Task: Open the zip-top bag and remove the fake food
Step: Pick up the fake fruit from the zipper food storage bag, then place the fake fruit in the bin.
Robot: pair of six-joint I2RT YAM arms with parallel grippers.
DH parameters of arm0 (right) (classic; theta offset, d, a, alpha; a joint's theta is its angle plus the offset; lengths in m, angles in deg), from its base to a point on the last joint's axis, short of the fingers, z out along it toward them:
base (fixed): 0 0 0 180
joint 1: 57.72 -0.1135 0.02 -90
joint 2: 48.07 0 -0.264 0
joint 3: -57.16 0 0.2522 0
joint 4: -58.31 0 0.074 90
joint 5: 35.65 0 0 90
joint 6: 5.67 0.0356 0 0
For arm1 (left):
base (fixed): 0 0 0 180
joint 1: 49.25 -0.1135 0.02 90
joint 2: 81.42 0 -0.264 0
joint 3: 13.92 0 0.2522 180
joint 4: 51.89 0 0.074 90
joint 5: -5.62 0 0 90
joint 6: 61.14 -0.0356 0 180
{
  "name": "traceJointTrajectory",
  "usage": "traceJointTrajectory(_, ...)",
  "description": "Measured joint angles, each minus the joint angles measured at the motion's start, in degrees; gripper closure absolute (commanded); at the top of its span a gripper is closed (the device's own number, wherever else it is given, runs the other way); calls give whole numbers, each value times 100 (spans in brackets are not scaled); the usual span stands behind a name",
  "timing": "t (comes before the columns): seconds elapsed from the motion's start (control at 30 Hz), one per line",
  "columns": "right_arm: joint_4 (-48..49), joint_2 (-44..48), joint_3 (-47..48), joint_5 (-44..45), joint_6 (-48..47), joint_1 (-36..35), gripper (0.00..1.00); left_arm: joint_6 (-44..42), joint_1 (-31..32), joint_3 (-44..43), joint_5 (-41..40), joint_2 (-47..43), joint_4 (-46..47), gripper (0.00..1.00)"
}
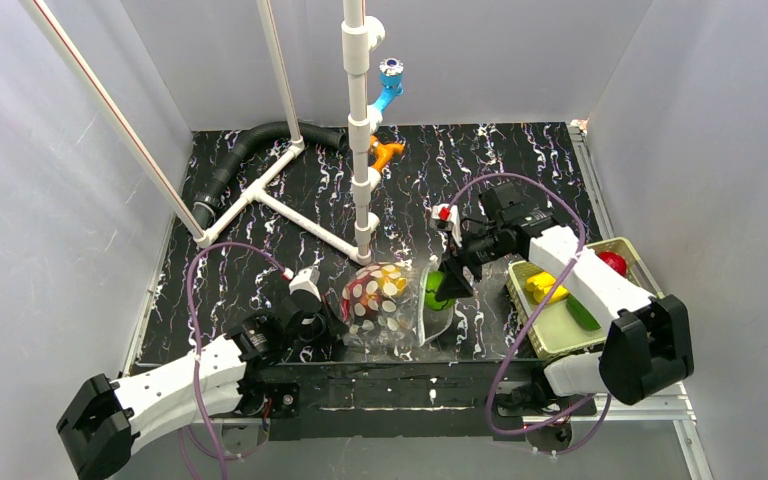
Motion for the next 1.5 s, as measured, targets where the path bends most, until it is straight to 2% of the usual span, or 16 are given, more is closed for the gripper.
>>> traceJointTrajectory(0.13,-236,317,-2,26,-275,105,92,0,0,0,-15,-52,-2,98)
traceJointTrajectory(0.37,-638,911,-42,17,-699,730,92,4,-4,0,-28,-146,2,86)
traceJointTrajectory(0.67,-994,1585,-111,0,-933,2131,92,4,-4,0,-31,-190,4,69)
traceJointTrajectory(1.03,-1261,1755,-111,83,-1034,3569,92,-2,-37,0,-35,-448,-59,46)
traceJointTrajectory(1.1,-1292,1753,-109,234,-1062,3969,92,2,-37,0,-42,-551,-98,39)
traceJointTrajectory(1.27,-1213,1611,-74,597,-979,4489,92,-15,-37,0,-52,-669,-146,35)
traceJointTrajectory(1.5,-621,1484,-76,1569,-726,5047,91,-48,-37,0,-76,-857,-254,26)
